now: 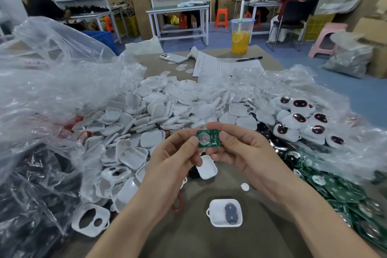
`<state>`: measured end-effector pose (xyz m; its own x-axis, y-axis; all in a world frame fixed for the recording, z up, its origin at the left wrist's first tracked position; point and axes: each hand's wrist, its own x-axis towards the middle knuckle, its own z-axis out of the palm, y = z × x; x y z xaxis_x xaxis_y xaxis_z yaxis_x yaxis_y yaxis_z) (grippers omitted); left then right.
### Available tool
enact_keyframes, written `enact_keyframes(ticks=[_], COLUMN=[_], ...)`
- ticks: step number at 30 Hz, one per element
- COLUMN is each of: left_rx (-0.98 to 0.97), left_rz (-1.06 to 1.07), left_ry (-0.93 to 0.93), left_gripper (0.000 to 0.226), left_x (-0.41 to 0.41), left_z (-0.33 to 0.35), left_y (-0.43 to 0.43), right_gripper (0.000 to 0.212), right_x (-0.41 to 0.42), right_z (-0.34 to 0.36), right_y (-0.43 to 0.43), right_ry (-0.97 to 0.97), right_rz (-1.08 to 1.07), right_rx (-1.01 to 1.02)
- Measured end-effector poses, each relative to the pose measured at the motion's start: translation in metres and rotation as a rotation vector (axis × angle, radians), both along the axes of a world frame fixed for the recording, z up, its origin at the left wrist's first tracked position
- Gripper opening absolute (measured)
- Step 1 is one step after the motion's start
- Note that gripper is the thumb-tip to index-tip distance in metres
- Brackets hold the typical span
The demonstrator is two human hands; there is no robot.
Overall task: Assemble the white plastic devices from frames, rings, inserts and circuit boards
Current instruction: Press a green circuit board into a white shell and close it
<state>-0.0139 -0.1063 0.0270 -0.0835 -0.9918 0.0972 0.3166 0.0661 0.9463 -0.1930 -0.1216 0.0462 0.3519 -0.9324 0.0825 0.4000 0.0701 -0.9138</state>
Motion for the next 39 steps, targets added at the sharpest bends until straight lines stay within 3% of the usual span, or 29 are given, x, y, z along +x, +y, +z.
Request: enact_keyframes(ticks=[10, 19, 26, 33, 39], left_rx=[-0.045, -0.123, -0.114, -0.164, -0.165], left_rz=[0.110, 0.141, 0.122, 0.084, 0.202], left_ry=[-0.101, -0.335, -0.325, -0.330, -0.494], left_gripper=[0.017, 0.013, 0.016, 0.024, 0.007], left_x=[-0.004, -0.004, -0.003, -0.003, -0.008], left_z=[0.003, 0.006, 0.005, 0.010, 0.016], left_y=[0.004, 0.012, 0.011, 0.014, 0.019], right_gripper=[0.029, 0.032, 0.039, 0.035, 0.027], right_x=[0.001, 0.001, 0.003, 0.000, -0.002], right_z=[0.002, 0.005, 0.006, 0.004, 0.003], right_y=[0.000, 0.005, 0.006, 0.005, 0.004], right_ry=[-0.014, 0.175, 0.339, 0.369, 0.330], right_rz=[-0.011, -0.104, -0.214, -0.252, -0.197], right_rx=[0.032, -0.068, -0.247, -0.317, -0.283])
